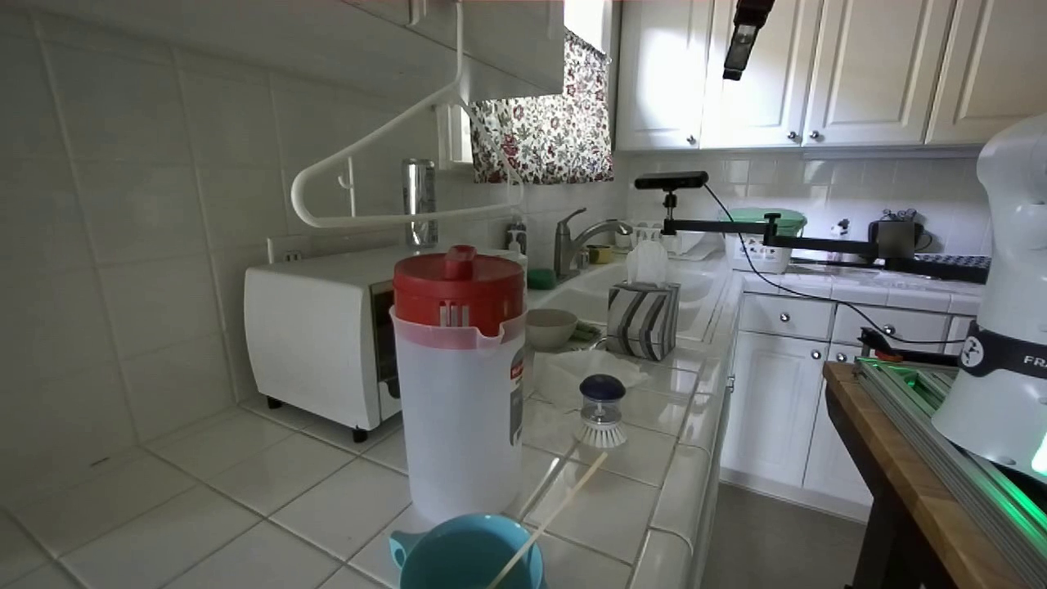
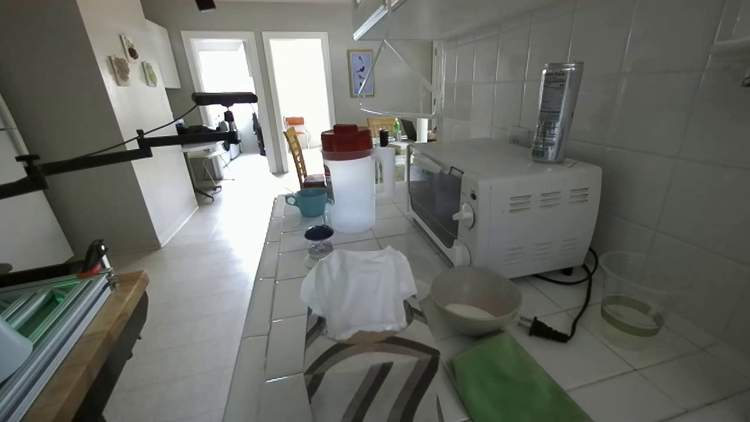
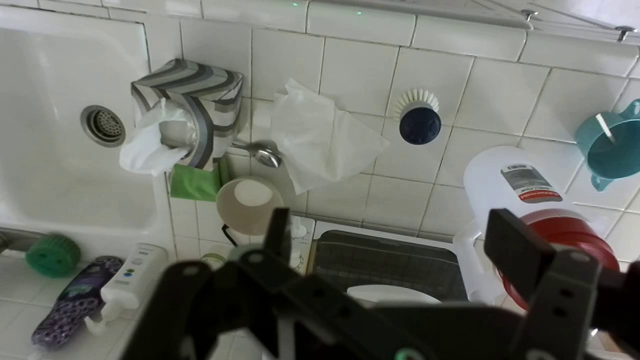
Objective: Remove the wooden stirrer from the blue jug.
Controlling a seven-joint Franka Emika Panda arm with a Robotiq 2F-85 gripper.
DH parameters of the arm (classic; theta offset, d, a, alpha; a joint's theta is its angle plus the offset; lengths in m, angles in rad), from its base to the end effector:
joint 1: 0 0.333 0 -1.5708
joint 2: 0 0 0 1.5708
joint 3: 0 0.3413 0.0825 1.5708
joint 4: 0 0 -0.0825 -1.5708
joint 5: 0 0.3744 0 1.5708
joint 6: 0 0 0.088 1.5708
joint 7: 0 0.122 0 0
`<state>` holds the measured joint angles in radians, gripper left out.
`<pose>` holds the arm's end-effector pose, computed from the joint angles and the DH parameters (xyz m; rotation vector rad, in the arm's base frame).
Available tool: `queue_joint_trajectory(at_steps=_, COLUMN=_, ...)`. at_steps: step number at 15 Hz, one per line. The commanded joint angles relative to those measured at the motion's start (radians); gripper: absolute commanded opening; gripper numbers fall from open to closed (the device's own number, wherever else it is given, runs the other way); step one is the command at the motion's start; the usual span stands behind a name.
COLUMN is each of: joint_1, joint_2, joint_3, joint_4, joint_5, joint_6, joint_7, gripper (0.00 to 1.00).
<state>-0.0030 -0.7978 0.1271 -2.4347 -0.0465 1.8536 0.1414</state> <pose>0.3028 0.0449 0.5860 3.0105 -0.0564 0.3425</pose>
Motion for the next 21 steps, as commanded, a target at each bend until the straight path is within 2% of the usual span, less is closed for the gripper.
queue_joint_trajectory(at_steps=1, joint_1=0.008, joint_2=0.002, joint_3=-0.006, joint_4=0.002, joint_5=-0.005, joint_6=-0.002, joint_7=0.005, gripper=1.0)
queue_joint_trajectory(at_steps=7, joint_1=0.008, joint_2=0.002, joint_3=-0.006, joint_4=0.002, joint_5=-0.005, joint_6=-0.002, joint_7=0.005, gripper=1.0)
queue_joint_trajectory(at_steps=14, joint_1=0.045, joint_2=0.002, joint_3=0.115, joint_4=0.016, joint_5=0.12, joint_6=-0.119, joint_7=0.234, gripper=1.0)
queue_joint_trajectory(at_steps=16, joint_1=0.044, joint_2=-0.007, joint_3=0.141, joint_4=0.013, joint_5=0.147, joint_6=-0.097, joint_7=0.302, gripper=1.0)
queue_joint_trajectory(at_steps=19, joint_1=0.017, joint_2=-0.019, joint_3=0.165, joint_4=-0.005, joint_5=0.144, joint_6=0.033, joint_7=0.4, gripper=1.0)
queue_joint_trajectory(at_steps=20, joint_1=0.018, joint_2=-0.008, joint_3=0.157, joint_4=0.005, joint_5=0.141, joint_6=0.054, joint_7=0.398, gripper=1.0)
queue_joint_trajectory(at_steps=21, joint_1=0.032, joint_2=-0.005, joint_3=0.156, joint_4=0.007, joint_5=0.126, joint_6=0.019, joint_7=0.367, gripper=1.0)
